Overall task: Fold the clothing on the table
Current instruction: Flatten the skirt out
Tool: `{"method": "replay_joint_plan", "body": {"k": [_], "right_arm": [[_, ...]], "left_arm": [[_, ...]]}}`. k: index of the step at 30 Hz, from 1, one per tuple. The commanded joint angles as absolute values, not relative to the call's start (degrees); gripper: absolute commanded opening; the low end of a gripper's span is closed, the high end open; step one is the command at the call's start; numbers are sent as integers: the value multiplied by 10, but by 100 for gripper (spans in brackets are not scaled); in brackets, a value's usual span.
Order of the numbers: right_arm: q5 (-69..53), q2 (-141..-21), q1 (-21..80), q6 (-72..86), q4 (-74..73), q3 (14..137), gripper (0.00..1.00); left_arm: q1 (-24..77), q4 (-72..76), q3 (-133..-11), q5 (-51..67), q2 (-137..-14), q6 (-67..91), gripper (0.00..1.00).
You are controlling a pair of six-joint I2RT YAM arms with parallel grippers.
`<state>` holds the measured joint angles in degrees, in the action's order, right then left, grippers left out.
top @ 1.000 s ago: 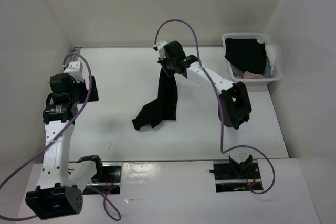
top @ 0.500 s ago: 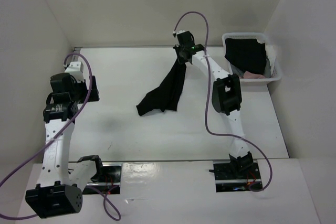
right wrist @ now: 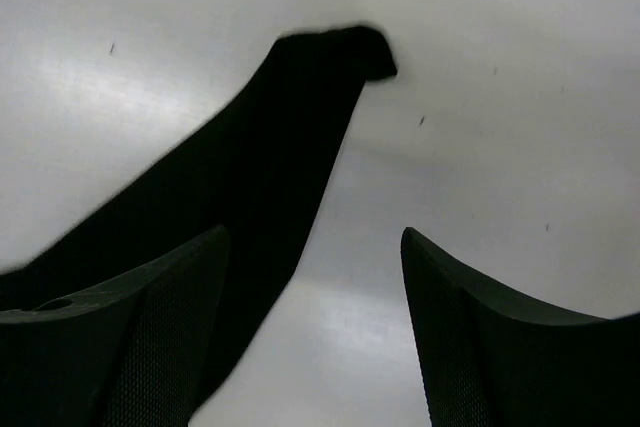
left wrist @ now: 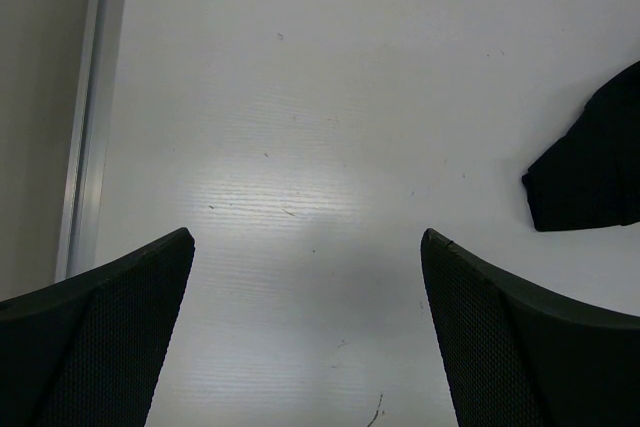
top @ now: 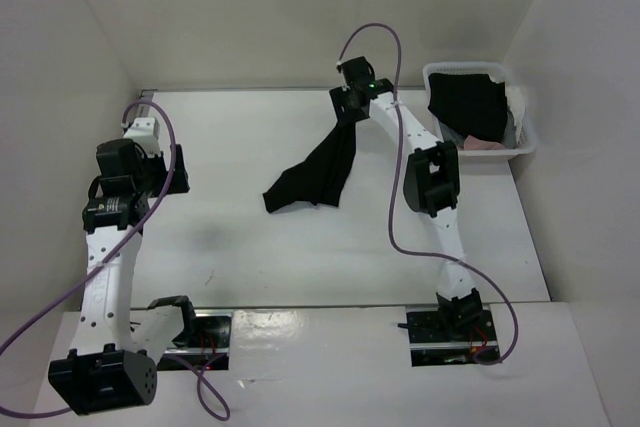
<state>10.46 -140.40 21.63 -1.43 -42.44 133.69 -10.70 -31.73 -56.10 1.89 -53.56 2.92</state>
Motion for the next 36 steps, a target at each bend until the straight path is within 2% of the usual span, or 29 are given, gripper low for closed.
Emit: {"method": "replay_joint_plan", "body": {"k": [1,4,8,12,14,19,31,36], "right_arm": [[48,-1263,262,-40,-438,1265,75],[124,-1173,343,-116,-412,1124,75],[212,-1048,419,-200,-265,861,75],[212,-1006,426,-214,-226,776,68],[235,-999,426,-231,-201,732,68],[276,-999,426,-246,-147,685,56],[224,-994,432,-253,-130,693,55],[192,-1034,442,-247,-142,720,55]], "left_arm": [[-110,-307,-558,32,-523,18,100],[-110,-307,-558,37,-512,18,100],[-110,-307,-558,42,-512,18,100],[-110,-307,-558,42,-512,12,100],[-110,-307,-553,42,-507,12,100],[-110,-307,-553,42,-507,12,100],[-110,-307,-553,37,-507,12,100],[-110,-307,-553,37,-507,12,100]]}}
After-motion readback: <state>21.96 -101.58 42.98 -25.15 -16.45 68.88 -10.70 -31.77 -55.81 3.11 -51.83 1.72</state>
